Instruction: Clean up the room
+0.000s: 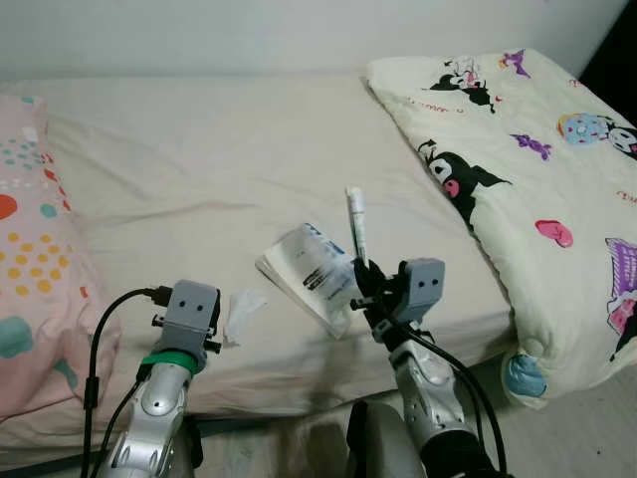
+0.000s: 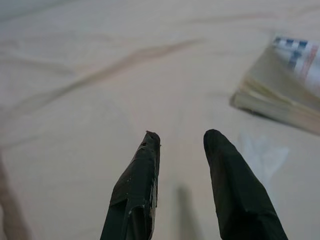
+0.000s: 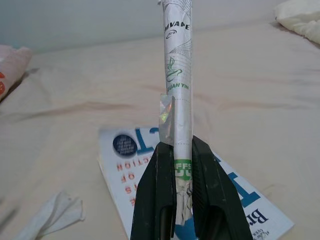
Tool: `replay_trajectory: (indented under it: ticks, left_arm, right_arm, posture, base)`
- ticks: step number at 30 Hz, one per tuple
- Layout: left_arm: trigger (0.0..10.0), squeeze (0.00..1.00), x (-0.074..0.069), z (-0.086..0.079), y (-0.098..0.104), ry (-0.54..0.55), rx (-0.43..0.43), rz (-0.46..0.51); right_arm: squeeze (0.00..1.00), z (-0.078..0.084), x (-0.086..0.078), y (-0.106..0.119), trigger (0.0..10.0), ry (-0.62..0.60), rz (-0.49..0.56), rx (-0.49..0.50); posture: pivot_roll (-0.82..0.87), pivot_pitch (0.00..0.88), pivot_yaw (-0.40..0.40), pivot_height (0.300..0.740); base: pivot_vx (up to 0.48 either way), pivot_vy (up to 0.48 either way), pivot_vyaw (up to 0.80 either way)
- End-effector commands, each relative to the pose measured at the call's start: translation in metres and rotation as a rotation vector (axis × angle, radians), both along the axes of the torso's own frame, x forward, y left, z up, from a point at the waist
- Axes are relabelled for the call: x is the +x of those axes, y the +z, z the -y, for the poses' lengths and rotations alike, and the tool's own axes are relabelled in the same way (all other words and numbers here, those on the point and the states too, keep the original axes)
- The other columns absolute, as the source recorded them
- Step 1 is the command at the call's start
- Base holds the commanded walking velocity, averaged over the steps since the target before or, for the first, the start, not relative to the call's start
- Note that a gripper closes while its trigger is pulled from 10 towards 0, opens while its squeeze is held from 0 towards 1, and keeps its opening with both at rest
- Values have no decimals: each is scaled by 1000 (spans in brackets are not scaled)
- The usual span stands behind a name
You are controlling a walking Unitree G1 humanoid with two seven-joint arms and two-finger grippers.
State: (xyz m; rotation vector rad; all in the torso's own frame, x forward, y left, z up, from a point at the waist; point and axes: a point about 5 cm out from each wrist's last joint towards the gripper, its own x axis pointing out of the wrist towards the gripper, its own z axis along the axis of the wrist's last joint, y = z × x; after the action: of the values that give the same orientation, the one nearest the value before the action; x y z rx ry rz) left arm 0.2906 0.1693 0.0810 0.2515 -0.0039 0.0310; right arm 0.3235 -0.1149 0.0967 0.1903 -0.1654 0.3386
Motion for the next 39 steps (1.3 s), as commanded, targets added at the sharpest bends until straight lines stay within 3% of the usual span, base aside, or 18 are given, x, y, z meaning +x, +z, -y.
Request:
replay_trajectory:
  ticks: [1, 12, 30, 37, 39]
  left_arm:
    - [10000, 0, -1, -1, 1, 6, 0, 10]
    - [10000, 0, -4, 11, -5, -20, -9, 0]
    - [10000, 0, -8, 11, -7, -24, -10, -4]
    - [10000, 0, -17, 11, -26, -6, -63, -106]
    - [10000, 0, -20, 5, -38, 47, -120, -159]
  right_arm:
    - [0, 1, -1, -2, 10000, -4, -7, 7]
    - [0, -3, -8, -11, 10000, 10, -45, -23]
    - [0, -6, -13, -18, 10000, 14, -65, -25]
    - [0, -3, -18, -34, 10000, -6, -151, -9]
    - [0, 0, -20, -45, 10000, -35, -235, 18]
  posture:
    - [33, 0, -43, 590]
    - [31, 0, -39, 645]
    - [36, 0, -26, 725]
    - [37, 0, -18, 740]
    - [35, 0, -20, 740]
  base:
    - [0, 0, 0]
    - [0, 0, 0]
    - [0, 0, 0]
    - [0, 0, 0]
    - [0, 0, 0]
